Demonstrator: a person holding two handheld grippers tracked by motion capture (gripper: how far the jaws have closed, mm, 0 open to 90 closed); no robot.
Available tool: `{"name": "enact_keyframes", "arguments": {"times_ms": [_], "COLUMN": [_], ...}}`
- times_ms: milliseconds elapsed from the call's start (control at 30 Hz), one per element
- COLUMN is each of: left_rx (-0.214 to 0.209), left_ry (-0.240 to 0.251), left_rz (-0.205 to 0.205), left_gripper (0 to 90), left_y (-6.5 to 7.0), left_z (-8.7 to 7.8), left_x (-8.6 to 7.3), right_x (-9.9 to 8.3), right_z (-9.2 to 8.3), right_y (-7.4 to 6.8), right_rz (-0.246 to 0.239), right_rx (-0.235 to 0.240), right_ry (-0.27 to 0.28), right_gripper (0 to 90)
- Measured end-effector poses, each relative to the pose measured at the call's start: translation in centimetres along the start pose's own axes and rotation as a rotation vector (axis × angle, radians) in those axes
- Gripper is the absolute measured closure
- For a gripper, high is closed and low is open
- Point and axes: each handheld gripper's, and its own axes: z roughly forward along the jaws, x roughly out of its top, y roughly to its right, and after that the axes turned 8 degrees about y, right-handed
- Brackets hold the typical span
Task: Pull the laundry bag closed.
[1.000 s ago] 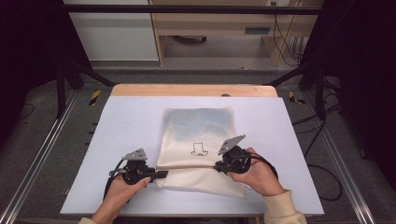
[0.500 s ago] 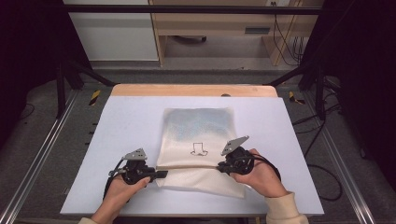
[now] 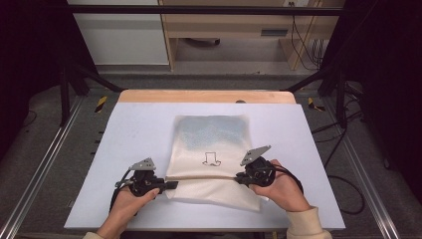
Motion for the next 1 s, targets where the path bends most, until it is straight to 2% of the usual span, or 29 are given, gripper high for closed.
{"name": "enact_keyframes", "arguments": {"times_ms": [1000], "left_rx": [0.006], "left_ry": [0.006], "left_rz": [0.001], "left_gripper": [82.8], "left_y": [-0.1], "left_z": [-0.2], "left_x": [0.0], "right_x": [-1.0], "right_z": [-1.2], "right_y": [0.6], "right_rz": [0.018], "right_rx": [-0.016], "right_ry": [0.005], "right_gripper": [81.6]}}
